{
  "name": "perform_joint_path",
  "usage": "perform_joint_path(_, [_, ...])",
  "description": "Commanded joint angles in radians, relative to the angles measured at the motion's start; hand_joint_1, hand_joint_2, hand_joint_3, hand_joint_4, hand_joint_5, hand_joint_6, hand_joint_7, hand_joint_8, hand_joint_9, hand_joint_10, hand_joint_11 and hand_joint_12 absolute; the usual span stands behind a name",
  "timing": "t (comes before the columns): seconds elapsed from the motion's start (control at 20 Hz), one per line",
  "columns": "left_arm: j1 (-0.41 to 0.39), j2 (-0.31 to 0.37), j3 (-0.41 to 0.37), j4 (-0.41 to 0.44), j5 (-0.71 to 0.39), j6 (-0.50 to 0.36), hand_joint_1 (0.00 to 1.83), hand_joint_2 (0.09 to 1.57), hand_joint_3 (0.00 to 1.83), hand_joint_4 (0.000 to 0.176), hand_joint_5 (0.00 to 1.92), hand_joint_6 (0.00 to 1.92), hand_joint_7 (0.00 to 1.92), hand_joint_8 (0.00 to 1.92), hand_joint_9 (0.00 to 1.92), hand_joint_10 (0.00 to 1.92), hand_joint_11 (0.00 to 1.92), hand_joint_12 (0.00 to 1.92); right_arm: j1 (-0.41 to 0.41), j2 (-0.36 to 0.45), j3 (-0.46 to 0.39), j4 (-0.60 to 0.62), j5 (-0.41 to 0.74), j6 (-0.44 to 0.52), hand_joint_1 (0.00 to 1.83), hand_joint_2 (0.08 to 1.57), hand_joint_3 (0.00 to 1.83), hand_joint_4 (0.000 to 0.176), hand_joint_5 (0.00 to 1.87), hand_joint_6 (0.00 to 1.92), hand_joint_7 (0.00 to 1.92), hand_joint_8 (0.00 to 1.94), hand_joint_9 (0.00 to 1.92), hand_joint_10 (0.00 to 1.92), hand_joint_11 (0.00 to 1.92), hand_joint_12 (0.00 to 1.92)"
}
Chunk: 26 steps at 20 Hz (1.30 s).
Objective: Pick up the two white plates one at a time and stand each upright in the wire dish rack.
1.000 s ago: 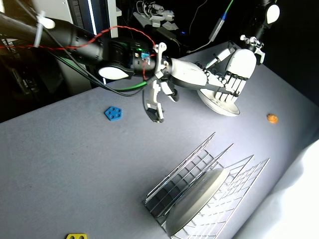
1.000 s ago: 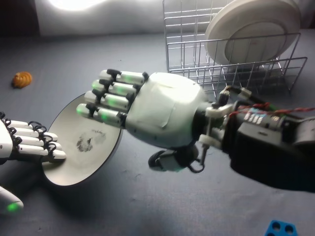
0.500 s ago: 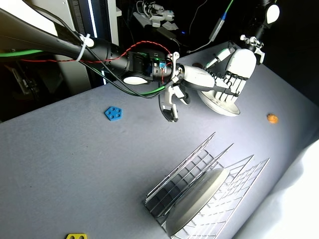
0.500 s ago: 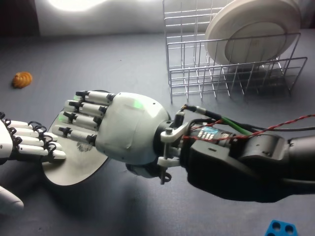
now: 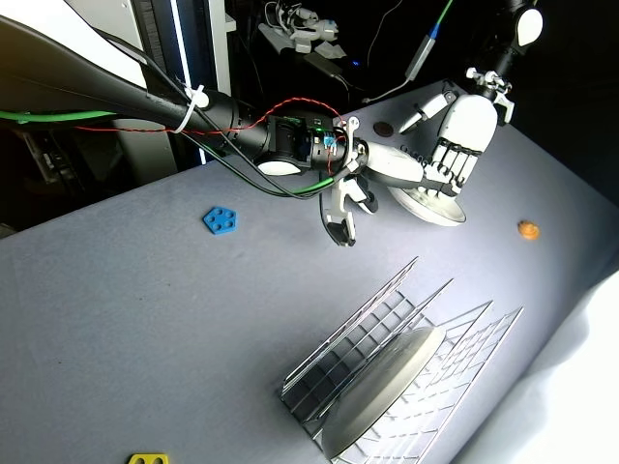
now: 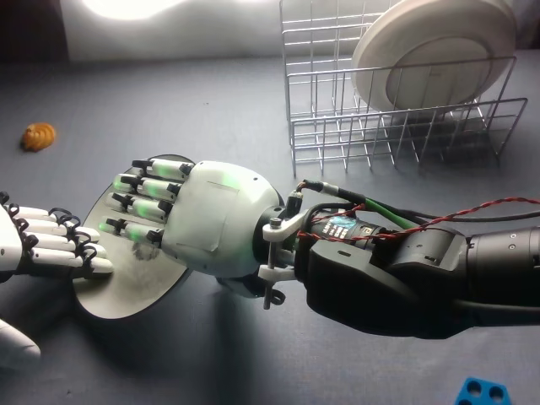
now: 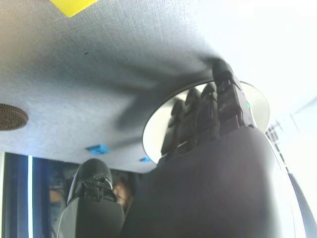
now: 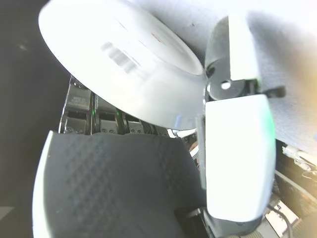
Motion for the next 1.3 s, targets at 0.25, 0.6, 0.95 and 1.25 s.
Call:
perform_joint_path(0.25, [0.009, -0.03, -0.008, 0.057, -0.02, -0.019, 0.0, 1.11, 0.0, 0.0, 0.11, 0.0, 0.09, 0.0, 0.08, 0.0, 0.0, 0.25, 0.005, -0.009, 0.004, -0.026, 0.141, 0.037, 1.17, 1.09, 0.0, 0.0, 0.38, 0.04, 0.36, 0.03, 0.33, 0.07, 0.0, 1.15])
perform_joint_path(0.6, [0.009, -0.029, -0.009, 0.057, -0.02, -0.019, 0.0, 1.11, 0.0, 0.0, 0.13, 0.0, 0.12, 0.0, 0.11, 0.0, 0.0, 0.27, 0.001, -0.007, 0.005, -0.026, 0.153, 0.035, 1.39, 1.08, 0.0, 0.0, 0.96, 0.97, 1.06, 0.82, 1.01, 1.07, 0.81, 1.24])
perform_joint_path(0.95, [-0.051, -0.011, -0.011, 0.055, -0.025, -0.019, 0.0, 1.11, 0.0, 0.0, 0.11, 0.0, 0.09, 0.0, 0.09, 0.0, 0.0, 0.23, -0.022, 0.019, -0.024, -0.026, 0.167, 0.015, 1.39, 1.09, 0.0, 0.0, 0.94, 0.99, 1.03, 0.88, 1.01, 1.07, 0.79, 1.27])
perform_joint_path(1.25, [-0.288, 0.041, -0.013, 0.076, -0.049, -0.039, 0.0, 1.11, 0.0, 0.0, 0.12, 0.0, 0.11, 0.0, 0.11, 0.0, 0.0, 0.28, -0.039, 0.05, -0.081, -0.025, 0.181, -0.001, 1.38, 1.09, 0.0, 0.0, 0.94, 1.0, 1.02, 0.89, 0.98, 1.11, 0.77, 1.29])
